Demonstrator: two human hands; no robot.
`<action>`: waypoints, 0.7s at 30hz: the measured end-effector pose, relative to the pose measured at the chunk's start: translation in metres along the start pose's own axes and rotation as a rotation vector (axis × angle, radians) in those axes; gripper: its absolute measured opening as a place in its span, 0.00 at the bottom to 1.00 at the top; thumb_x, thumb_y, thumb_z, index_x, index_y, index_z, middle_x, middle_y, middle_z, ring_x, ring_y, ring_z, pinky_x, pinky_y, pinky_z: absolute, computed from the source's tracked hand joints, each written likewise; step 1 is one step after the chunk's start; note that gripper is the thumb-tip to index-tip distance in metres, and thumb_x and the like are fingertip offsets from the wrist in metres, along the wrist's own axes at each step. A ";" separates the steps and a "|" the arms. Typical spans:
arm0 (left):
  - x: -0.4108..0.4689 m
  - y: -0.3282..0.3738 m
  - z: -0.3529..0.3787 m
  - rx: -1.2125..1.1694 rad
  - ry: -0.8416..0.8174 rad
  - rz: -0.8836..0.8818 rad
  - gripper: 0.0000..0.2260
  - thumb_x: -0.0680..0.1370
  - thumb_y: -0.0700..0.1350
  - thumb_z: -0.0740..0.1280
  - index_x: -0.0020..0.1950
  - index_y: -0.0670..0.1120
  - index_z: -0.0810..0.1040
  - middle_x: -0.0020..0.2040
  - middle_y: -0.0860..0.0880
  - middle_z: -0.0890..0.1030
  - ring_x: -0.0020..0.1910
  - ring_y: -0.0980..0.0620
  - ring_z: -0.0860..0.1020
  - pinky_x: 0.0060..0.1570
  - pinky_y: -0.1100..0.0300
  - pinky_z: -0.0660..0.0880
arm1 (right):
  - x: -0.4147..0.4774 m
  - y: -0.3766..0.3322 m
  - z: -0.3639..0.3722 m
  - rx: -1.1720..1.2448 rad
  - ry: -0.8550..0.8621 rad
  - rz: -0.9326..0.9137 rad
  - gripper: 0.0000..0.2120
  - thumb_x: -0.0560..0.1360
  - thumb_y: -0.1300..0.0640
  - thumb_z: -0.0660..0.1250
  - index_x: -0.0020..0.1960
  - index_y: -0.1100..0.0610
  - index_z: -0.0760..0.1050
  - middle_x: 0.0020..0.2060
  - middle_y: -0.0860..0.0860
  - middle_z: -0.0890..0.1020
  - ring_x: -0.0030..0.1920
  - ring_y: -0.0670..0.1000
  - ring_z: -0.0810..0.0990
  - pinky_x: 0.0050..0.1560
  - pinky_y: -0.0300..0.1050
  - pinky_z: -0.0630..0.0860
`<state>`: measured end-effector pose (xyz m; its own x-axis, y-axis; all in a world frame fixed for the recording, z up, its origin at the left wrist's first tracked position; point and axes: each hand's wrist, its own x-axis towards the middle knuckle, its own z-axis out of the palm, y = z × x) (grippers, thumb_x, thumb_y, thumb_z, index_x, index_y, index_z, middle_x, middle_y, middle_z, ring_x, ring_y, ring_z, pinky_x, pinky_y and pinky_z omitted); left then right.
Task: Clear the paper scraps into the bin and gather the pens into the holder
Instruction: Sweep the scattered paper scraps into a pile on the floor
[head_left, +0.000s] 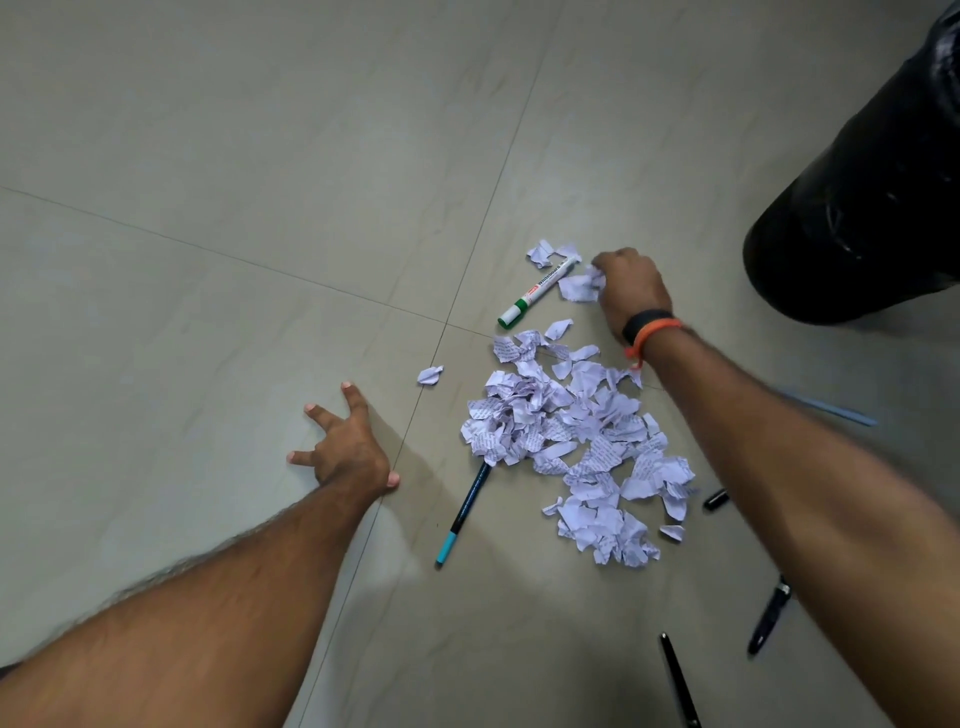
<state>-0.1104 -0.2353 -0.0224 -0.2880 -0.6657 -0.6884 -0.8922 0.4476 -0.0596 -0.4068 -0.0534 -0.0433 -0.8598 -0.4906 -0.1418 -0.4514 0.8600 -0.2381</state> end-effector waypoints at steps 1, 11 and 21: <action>0.000 0.000 0.000 0.001 0.002 0.003 0.59 0.66 0.47 0.80 0.78 0.54 0.35 0.78 0.36 0.39 0.68 0.32 0.68 0.69 0.38 0.60 | -0.013 -0.004 0.001 0.003 0.010 0.024 0.15 0.73 0.65 0.59 0.58 0.58 0.76 0.55 0.62 0.77 0.54 0.65 0.77 0.52 0.52 0.74; 0.000 0.000 0.001 -0.004 0.002 0.005 0.59 0.66 0.47 0.80 0.78 0.53 0.35 0.78 0.36 0.40 0.68 0.33 0.69 0.70 0.36 0.56 | 0.014 -0.061 -0.023 -0.112 -0.163 -0.409 0.29 0.72 0.76 0.54 0.68 0.56 0.72 0.70 0.53 0.72 0.71 0.57 0.66 0.68 0.50 0.66; 0.000 0.000 0.001 -0.008 0.006 -0.008 0.59 0.66 0.46 0.80 0.78 0.54 0.36 0.78 0.37 0.39 0.68 0.34 0.69 0.70 0.38 0.58 | 0.009 0.001 -0.026 -0.246 -0.205 -0.192 0.17 0.71 0.69 0.59 0.57 0.60 0.74 0.58 0.61 0.78 0.55 0.63 0.78 0.52 0.50 0.74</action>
<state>-0.1103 -0.2345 -0.0231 -0.2833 -0.6730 -0.6833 -0.8971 0.4378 -0.0592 -0.4212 -0.0534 -0.0198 -0.6997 -0.6425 -0.3123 -0.6649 0.7456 -0.0441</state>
